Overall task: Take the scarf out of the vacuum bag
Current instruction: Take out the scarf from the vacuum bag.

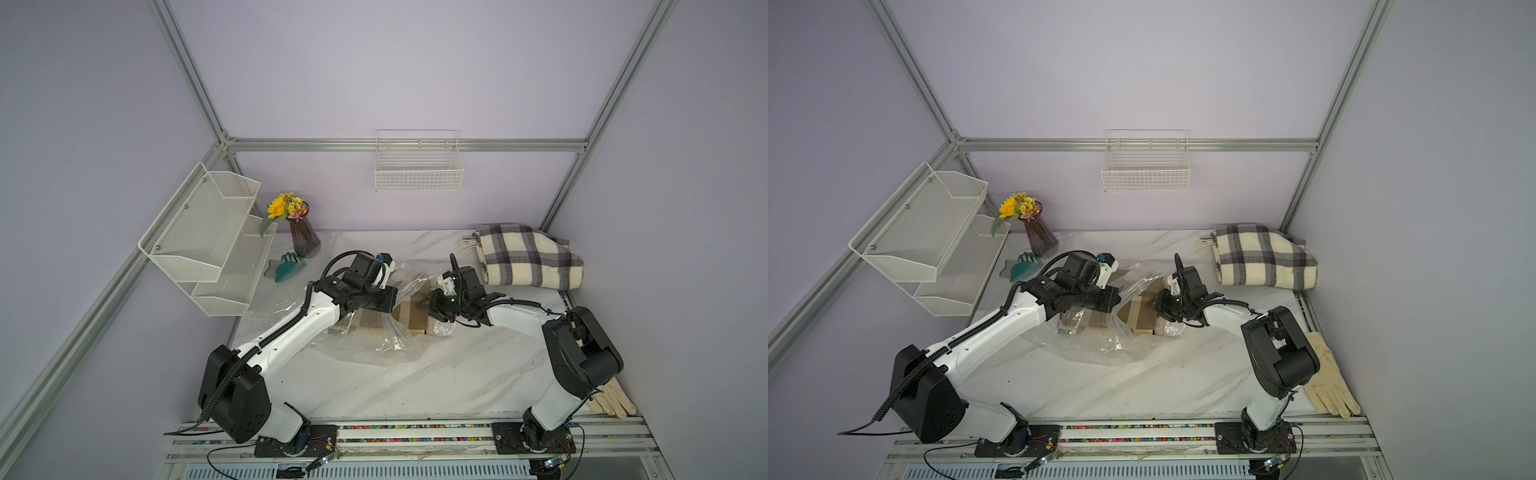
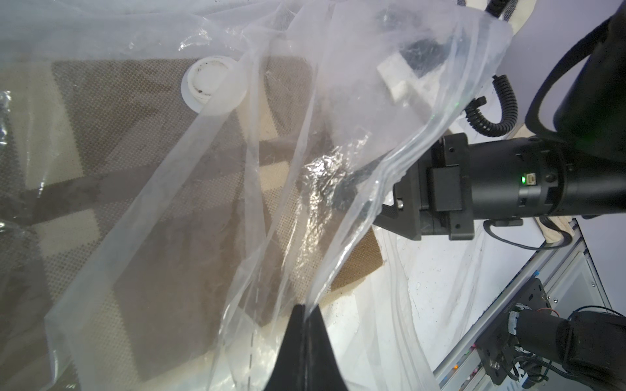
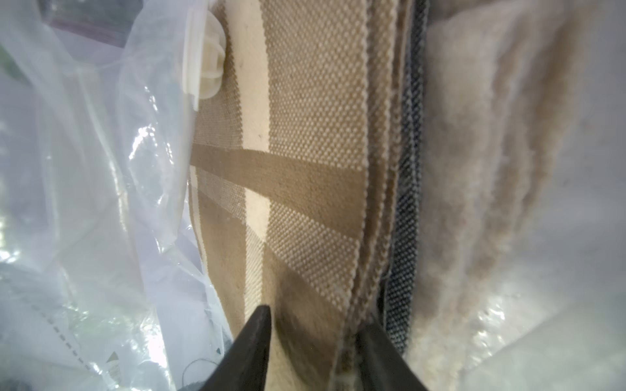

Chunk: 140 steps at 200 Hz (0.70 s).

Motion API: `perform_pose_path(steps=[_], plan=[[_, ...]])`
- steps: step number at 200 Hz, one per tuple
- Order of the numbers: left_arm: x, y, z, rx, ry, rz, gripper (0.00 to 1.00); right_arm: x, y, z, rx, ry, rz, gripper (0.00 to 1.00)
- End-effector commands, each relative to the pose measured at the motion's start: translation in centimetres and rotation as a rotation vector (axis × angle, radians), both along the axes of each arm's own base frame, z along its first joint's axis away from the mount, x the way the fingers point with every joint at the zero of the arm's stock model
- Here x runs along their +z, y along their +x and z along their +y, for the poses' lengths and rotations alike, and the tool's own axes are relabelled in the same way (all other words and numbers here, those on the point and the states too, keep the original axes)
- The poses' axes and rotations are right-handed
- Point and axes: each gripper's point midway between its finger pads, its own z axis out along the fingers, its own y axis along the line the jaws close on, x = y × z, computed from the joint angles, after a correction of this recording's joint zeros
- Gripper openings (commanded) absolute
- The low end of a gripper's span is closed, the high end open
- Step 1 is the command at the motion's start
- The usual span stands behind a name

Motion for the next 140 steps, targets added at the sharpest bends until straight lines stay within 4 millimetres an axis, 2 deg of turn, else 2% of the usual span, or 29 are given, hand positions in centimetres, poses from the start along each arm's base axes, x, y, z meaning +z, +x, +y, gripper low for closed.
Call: perform_pose_path(steps=[1, 52, 105, 140], plan=[[1.7, 0.7, -0.8, -0.023, -0.024, -0.051, 0.0, 0.5, 0.8, -0.5, -0.012, -0.043, -0.025, 0.44], [1.7, 0.7, -0.8, -0.022, -0.025, -0.05, 0.0, 0.4, 1.0, -0.8, -0.012, -0.07, -0.034, 0.44], [1.7, 0.8, -0.9, -0.022, -0.026, -0.047, 0.0, -0.6, 1.0, -0.4, -0.006, -0.056, -0.009, 0.45], [1.7, 0.8, -0.9, -0.019, -0.025, -0.049, 0.0, -0.3, 1.2, 0.2, 0.002, -0.025, -0.015, 0.45]])
